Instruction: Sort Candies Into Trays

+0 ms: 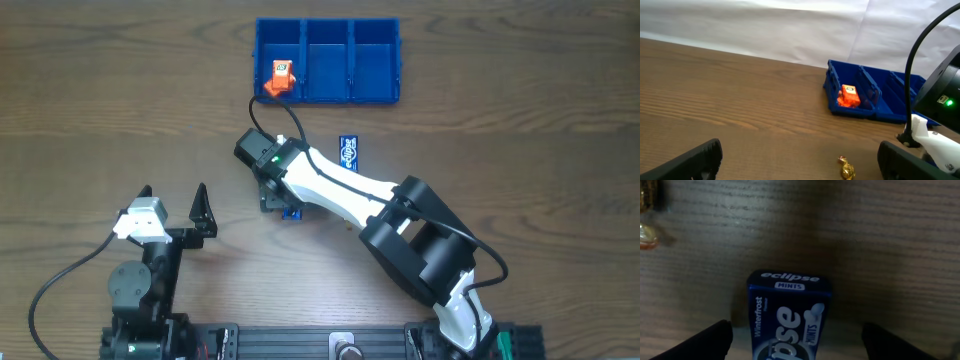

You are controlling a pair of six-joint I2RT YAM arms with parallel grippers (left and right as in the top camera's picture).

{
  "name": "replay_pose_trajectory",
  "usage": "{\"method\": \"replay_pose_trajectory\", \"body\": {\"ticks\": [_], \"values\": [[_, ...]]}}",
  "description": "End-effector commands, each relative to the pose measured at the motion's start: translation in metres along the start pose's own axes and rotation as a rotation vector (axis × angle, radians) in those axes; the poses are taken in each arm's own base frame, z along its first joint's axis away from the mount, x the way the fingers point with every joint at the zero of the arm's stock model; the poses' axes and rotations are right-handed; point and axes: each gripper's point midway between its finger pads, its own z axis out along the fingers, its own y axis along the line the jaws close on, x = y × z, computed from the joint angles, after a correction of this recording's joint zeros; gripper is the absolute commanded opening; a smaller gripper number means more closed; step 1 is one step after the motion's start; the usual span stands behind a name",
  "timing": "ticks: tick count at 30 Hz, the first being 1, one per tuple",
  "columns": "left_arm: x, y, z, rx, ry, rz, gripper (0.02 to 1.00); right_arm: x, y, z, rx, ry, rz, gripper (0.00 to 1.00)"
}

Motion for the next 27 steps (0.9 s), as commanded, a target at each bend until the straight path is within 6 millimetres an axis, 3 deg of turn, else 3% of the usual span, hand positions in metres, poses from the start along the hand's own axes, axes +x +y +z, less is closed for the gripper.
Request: {"method": "replay_pose_trajectory", "body": {"ticks": [1, 4, 8, 10, 12, 14, 18, 23, 27], "values": [[0.016, 0.002, 0.001, -0.001, 0.049, 0.012, 0.998, -0.008, -0.003, 0.008, 0.037, -0.026, 0.023, 0.735], [0.016, 0.002, 0.001, -0.001, 0.049, 0.012, 0.998, -0.006, -0.004, 0.014, 0.045, -0.017, 0.022, 0.654], [0.016, 0.002, 0.001, -0.001, 0.049, 0.012, 0.996, -0.007, 0.000, 0.014, 0.040, -0.020, 0.018, 0.369], [0.016, 0.002, 0.001, -0.001, 0.049, 0.012, 0.998, -0.009, 0.003, 0.010, 0.032, -0.024, 0.018, 0.279], [0.016, 0.002, 0.001, -0.001, 0.049, 0.012, 0.998, -0.015, 0.007, 0.001, 0.025, -0.032, 0.010, 0.272], [0.016, 0.002, 0.001, -0.001, 0.049, 0.012, 0.998, -0.028, 0.013, -0.021, 0.006, -0.069, -0.025, 0.261], [0.016, 0.002, 0.001, -0.001, 0.049, 0.012, 0.998, -0.072, 0.001, -0.077, 0.002, -0.172, -0.052, 0.253], [0.016, 0.002, 0.001, -0.001, 0.049, 0.012, 0.996, -0.162, -0.050, -0.164, -0.040, -0.332, -0.007, 0.244], [0.016, 0.002, 0.001, -0.001, 0.049, 0.012, 0.998, -0.220, -0.082, -0.193, -0.059, -0.497, 0.019, 0.226]]}}
